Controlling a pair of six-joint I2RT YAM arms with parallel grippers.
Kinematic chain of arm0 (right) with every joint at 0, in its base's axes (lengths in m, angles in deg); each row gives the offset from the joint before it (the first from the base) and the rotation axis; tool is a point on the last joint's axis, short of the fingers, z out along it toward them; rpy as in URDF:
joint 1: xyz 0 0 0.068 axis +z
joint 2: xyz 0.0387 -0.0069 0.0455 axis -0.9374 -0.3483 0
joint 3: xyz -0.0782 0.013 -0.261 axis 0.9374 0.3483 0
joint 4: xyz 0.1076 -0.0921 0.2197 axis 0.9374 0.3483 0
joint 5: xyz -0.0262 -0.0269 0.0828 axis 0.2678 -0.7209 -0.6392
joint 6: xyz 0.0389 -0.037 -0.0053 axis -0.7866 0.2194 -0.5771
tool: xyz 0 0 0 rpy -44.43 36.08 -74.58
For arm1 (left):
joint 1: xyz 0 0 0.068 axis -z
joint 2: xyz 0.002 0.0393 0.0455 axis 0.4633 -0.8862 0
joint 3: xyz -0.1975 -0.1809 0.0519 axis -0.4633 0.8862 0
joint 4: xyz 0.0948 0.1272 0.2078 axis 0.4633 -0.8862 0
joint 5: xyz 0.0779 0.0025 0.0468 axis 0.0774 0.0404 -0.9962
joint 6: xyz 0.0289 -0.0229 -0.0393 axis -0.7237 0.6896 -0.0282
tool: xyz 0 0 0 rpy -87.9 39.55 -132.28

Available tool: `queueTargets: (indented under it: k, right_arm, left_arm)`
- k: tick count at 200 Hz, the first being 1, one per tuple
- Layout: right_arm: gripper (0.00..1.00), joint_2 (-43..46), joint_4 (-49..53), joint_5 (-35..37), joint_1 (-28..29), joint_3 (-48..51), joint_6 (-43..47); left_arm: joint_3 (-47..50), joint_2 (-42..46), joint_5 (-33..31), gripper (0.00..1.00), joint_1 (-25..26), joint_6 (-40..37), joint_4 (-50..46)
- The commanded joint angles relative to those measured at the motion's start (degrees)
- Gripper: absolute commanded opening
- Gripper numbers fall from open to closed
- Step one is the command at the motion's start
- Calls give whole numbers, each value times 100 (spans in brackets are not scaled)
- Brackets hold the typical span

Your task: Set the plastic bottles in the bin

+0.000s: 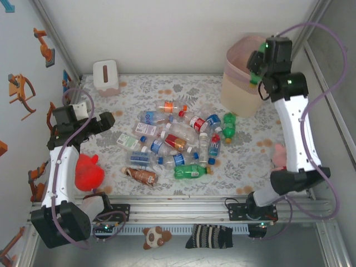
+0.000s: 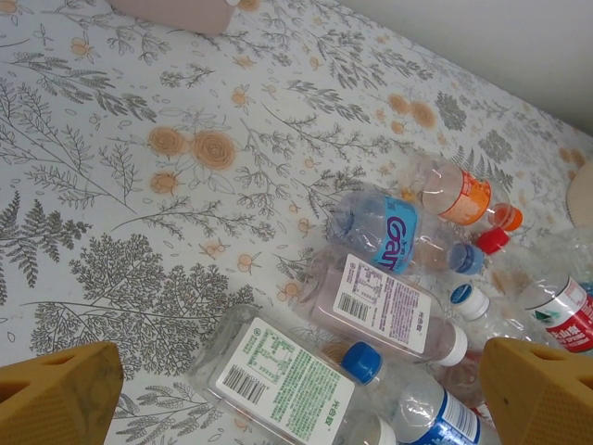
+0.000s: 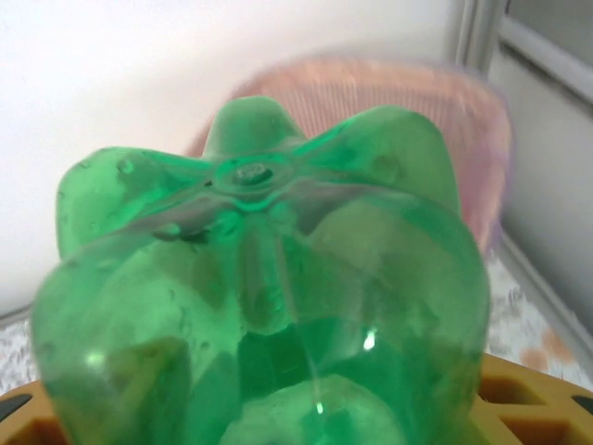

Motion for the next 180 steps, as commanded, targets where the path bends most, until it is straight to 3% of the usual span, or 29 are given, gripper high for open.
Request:
queueTargets:
  k: [1,56,107,180]
  right_arm:
    - [46,-626,-228,214,-113,-936,622]
    - [48,-2065,-256,583,-330,-2212,1529]
    - [49,-2801,104,120,-583,-2292,1529]
    - [54,-3724,1539,-620,-1001,-2698,1600]
  left_arm:
    - [50,-38,94,98,-36,40,67]
    - [44,-102,68,98,-35,32,67]
    - [28,-179,76,98,-44,23,67]
    - [24,-242,67,98,-44,23,50]
